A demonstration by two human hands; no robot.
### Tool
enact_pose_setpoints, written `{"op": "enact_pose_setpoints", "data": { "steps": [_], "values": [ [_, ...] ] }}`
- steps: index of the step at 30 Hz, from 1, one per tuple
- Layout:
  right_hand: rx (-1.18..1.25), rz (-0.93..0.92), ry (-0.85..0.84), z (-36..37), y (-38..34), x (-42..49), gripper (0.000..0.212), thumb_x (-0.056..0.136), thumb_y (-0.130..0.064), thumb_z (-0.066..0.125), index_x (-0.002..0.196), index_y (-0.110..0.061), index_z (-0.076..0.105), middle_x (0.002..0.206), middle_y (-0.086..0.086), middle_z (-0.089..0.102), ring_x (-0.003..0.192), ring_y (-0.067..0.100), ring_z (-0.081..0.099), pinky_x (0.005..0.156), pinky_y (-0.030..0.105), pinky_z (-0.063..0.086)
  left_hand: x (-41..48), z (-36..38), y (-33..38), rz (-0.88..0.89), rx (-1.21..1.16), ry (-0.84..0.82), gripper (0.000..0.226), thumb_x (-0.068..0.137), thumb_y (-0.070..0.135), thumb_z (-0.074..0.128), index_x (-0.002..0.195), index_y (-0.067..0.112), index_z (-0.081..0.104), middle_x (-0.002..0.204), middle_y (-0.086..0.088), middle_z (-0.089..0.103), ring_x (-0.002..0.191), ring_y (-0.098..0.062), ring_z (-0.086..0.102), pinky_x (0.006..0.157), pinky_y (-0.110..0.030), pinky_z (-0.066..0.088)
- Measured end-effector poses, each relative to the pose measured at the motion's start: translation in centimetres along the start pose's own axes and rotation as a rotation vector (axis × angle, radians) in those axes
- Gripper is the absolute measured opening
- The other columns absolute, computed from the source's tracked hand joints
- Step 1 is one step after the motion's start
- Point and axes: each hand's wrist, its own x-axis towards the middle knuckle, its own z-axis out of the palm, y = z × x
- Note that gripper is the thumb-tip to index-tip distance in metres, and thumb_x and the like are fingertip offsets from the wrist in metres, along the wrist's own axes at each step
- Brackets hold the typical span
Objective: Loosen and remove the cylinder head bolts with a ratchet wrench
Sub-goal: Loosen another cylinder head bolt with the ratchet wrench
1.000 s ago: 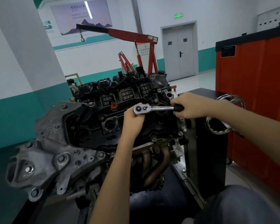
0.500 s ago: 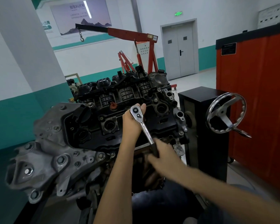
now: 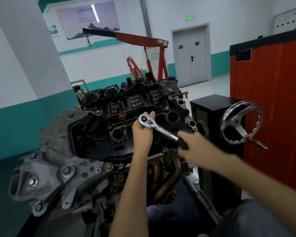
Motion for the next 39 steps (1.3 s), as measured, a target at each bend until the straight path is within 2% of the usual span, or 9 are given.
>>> {"op": "enact_pose_setpoints", "data": {
  "steps": [6, 11, 13, 17, 23, 28, 33, 36, 39],
  "values": [
    [0.525, 0.141, 0.133, 8.6, -5.7, -2.2, 0.026, 0.08, -0.005, 0.053, 0.072, -0.024, 0.038, 0.059, -0.002, 0.045, 0.047, 0.002, 0.048, 0.042, 0.011, 0.033, 0.6, 0.1, 0.5, -0.072, 0.046, 0.0, 0.052, 0.095, 0.014, 0.06, 0.062, 0.022, 0.021, 0.055, 0.011, 0.019, 0.052, -0.006, 0.018, 0.053, -0.022, 0.021],
    [0.121, -0.014, -0.084, 1.3, -0.4, -0.3, 0.017, 0.081, -0.009, 0.057, 0.082, -0.024, 0.049, 0.071, -0.001, 0.056, 0.059, 0.012, 0.055, 0.051, 0.01, 0.04, 0.8, -0.9, 0.4, -0.019, 0.124, -0.142, 0.055, 0.095, 0.02, 0.058, 0.049, 0.031, 0.031, 0.051, 0.013, 0.029, 0.051, -0.004, 0.027, 0.054, -0.016, 0.029],
    [-0.134, -0.104, -0.173, -3.5, 1.4, 2.1, 0.017, 0.085, -0.012, 0.059, 0.09, -0.026, 0.05, 0.076, -0.002, 0.056, 0.061, 0.01, 0.06, 0.058, 0.022, 0.05, 0.9, -0.7, 0.4, -0.025, 0.145, -0.155, 0.055, 0.095, 0.016, 0.058, 0.045, 0.032, 0.043, 0.05, 0.014, 0.04, 0.054, -0.002, 0.037, 0.06, -0.019, 0.033],
    [-0.523, -0.234, -0.13, -7.7, 1.1, 5.9, 0.018, 0.088, -0.021, 0.059, 0.102, -0.028, 0.049, 0.067, -0.012, 0.045, 0.056, -0.001, 0.044, 0.049, 0.017, 0.03, 0.6, -0.6, 0.3, -0.042, 0.106, -0.069, 0.039, 0.095, 0.013, 0.057, 0.06, 0.026, 0.064, 0.054, 0.014, 0.047, 0.06, -0.006, 0.042, 0.061, -0.02, 0.036],
    [0.101, 0.028, 0.032, 1.9, -0.6, -0.8, 0.03, 0.082, -0.011, 0.059, 0.072, -0.03, 0.038, 0.065, -0.002, 0.05, 0.054, 0.008, 0.051, 0.049, 0.021, 0.04, -0.1, 0.4, 0.3, -0.038, -0.013, 0.034, 0.044, 0.098, 0.016, 0.056, 0.061, 0.016, 0.033, 0.059, 0.006, 0.032, 0.06, -0.009, 0.031, 0.057, -0.018, 0.031],
    [0.551, 0.149, 0.114, 8.4, -5.1, -2.3, 0.02, 0.083, -0.003, 0.055, 0.086, -0.022, 0.047, 0.061, 0.0, 0.05, 0.045, 0.001, 0.05, 0.04, 0.01, 0.035, 0.2, 0.6, 0.6, -0.091, -0.073, 0.037, 0.049, 0.097, 0.006, 0.056, 0.063, 0.019, 0.023, 0.057, 0.009, 0.019, 0.05, -0.004, 0.02, 0.055, -0.007, 0.032],
    [0.192, 0.003, -0.044, 2.1, -0.5, -0.7, 0.019, 0.08, -0.005, 0.057, 0.085, -0.022, 0.052, 0.067, 0.0, 0.056, 0.054, 0.012, 0.053, 0.047, 0.012, 0.039, 0.5, -0.6, 0.3, -0.03, 0.083, -0.117, 0.052, 0.096, 0.021, 0.059, 0.055, 0.027, 0.028, 0.053, 0.013, 0.028, 0.056, -0.009, 0.026, 0.059, -0.025, 0.027],
    [-0.259, -0.147, -0.148, -4.5, 1.8, 3.1, 0.019, 0.086, -0.013, 0.058, 0.096, -0.026, 0.05, 0.073, -0.002, 0.055, 0.059, 0.008, 0.055, 0.052, 0.019, 0.041, 0.7, -0.7, 0.2, -0.031, 0.098, -0.121, 0.048, 0.096, 0.017, 0.058, 0.05, 0.031, 0.051, 0.056, 0.015, 0.047, 0.057, -0.003, 0.041, 0.059, -0.019, 0.036],
    [-0.571, -0.277, -0.095, -7.5, 1.2, 5.9, 0.021, 0.089, -0.02, 0.057, 0.107, -0.025, 0.049, 0.063, -0.013, 0.04, 0.054, 0.0, 0.041, 0.047, 0.019, 0.028, 0.3, -0.5, 0.1, -0.076, 0.047, -0.027, 0.036, 0.095, 0.011, 0.055, 0.071, 0.034, 0.069, 0.073, 0.005, 0.061, 0.063, -0.004, 0.047, 0.062, -0.017, 0.039]
  ]
}}
